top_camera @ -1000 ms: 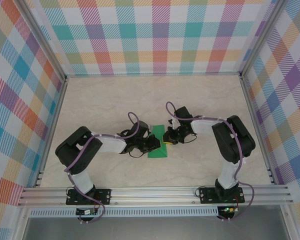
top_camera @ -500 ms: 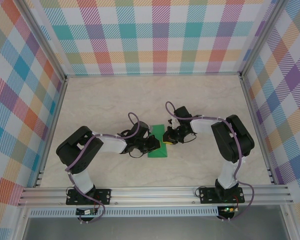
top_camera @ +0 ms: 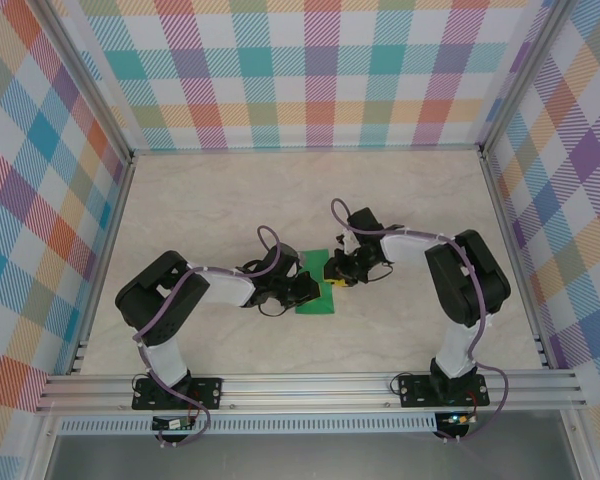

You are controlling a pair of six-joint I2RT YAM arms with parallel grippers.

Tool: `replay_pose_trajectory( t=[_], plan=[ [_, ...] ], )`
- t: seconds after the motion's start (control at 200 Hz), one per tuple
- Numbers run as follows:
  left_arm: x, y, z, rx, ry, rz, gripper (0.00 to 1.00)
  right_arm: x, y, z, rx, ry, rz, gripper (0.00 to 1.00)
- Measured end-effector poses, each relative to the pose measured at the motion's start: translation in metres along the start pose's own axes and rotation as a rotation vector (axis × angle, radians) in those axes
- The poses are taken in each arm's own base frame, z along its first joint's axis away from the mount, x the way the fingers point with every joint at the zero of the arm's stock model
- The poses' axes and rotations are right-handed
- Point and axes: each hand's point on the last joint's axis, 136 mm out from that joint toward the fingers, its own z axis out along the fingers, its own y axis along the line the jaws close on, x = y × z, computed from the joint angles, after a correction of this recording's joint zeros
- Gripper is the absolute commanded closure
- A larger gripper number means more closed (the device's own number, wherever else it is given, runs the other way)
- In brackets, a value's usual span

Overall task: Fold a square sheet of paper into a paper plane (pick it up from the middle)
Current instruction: Fold the triangle a second time at the center of the table.

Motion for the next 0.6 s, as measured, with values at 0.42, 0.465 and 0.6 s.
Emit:
replay_pose_trajectory(
  t=[0.42, 0.465, 0.6],
  plan=[
    [0.0, 0.001, 0.0, -0.004, -0.003, -0.002, 0.92, 0.004, 0.019, -0.012, 0.04, -0.035, -0.063, 0.86],
    [0.0, 0.001, 0.0, -0.005, -0.002, -0.002, 0.92, 0.007, 0.016, -0.006, 0.048, -0.017, -0.059, 0.87],
    [0.0, 0.001, 0.0, -0.005, -0.002, -0.002, 0.93, 0.013, 0.002, 0.011, 0.08, 0.031, -0.032, 0.89]
  ],
)
